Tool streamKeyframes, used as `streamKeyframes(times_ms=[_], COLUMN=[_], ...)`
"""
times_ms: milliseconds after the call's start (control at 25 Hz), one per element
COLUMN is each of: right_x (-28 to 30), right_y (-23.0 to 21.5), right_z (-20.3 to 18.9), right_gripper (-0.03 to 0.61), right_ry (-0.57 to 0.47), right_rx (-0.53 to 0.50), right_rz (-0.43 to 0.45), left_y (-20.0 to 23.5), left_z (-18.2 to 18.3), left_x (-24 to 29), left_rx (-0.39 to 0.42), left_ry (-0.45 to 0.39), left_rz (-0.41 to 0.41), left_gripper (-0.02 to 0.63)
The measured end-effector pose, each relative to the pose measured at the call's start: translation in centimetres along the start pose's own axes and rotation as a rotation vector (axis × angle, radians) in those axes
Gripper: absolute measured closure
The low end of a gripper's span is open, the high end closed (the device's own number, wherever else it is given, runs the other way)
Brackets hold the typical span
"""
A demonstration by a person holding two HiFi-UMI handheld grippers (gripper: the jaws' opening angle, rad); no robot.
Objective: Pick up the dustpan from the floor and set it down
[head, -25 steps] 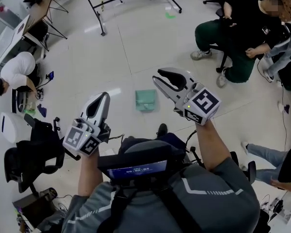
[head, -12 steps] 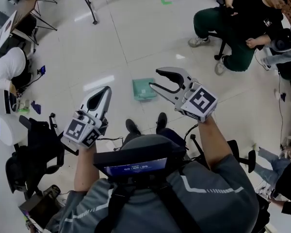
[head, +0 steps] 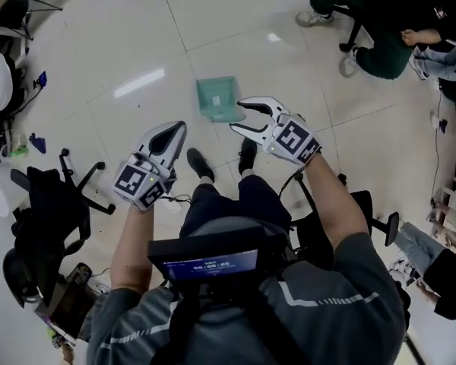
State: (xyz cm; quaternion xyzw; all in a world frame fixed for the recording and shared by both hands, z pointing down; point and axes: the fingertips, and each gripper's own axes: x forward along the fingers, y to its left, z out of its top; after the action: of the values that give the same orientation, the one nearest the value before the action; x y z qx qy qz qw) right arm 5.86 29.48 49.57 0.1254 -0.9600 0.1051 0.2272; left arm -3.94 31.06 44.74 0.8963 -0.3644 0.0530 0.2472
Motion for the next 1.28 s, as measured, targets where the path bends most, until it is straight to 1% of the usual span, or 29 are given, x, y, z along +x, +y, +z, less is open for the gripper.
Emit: streamKeyframes(times_ms=[120,320,440,560,760,840,880,1040,1200,1280], right_x=[3.5,7.4,9.3,10.5,12.2,12.9,13.1,13.7,14.3,14.3], right_y=[-0.1,-2.0,-2.4,-2.5,-2.6,-2.6,-2.6,-2.4,-2.7,-2.8], right_z=[-5.3,-13.1,-15.7,-17.7,-19.8,-20.3,-20.3,-20.3,-19.8,-19.4], right_gripper=[0.341,0.334,0.334,0.334,0.334,0.362,0.364,0.408,0.414,0.417], right_ry=[0.065,0.18,0.2,0.228,0.261,0.265,0.261,0.247,0.234,0.23], right_rx=[-0.004,-0.057,-0.067,-0.09,-0.11,-0.096,-0.09,-0.105,-0.1,-0.09], right_rz=[0.052,0.121,0.123,0.135,0.154,0.151,0.147,0.141,0.151,0.156], left_y=[1.5,4.5,6.2,6.9,7.2,7.2,7.2,7.5,7.8,7.8], left_z=[-4.0,-9.9,-13.0,-15.4,-17.3,-17.7,-18.0,-18.8,-19.0,-18.3], left_x=[1.2,4.5,5.0,5.6,6.6,6.5,6.3,5.4,5.0,4.8], left_rx=[-0.04,-0.04,-0.05,-0.096,-0.11,-0.119,-0.122,-0.129,-0.124,-0.118], left_ry=[0.034,0.081,0.101,0.111,0.124,0.131,0.132,0.132,0.149,0.143], left_rz=[-0.025,-0.007,0.0,-0.015,-0.023,-0.02,-0.02,-0.017,-0.02,-0.014], left_gripper=[0.594,0.592,0.592,0.594,0.592,0.592,0.592,0.592,0.592,0.592])
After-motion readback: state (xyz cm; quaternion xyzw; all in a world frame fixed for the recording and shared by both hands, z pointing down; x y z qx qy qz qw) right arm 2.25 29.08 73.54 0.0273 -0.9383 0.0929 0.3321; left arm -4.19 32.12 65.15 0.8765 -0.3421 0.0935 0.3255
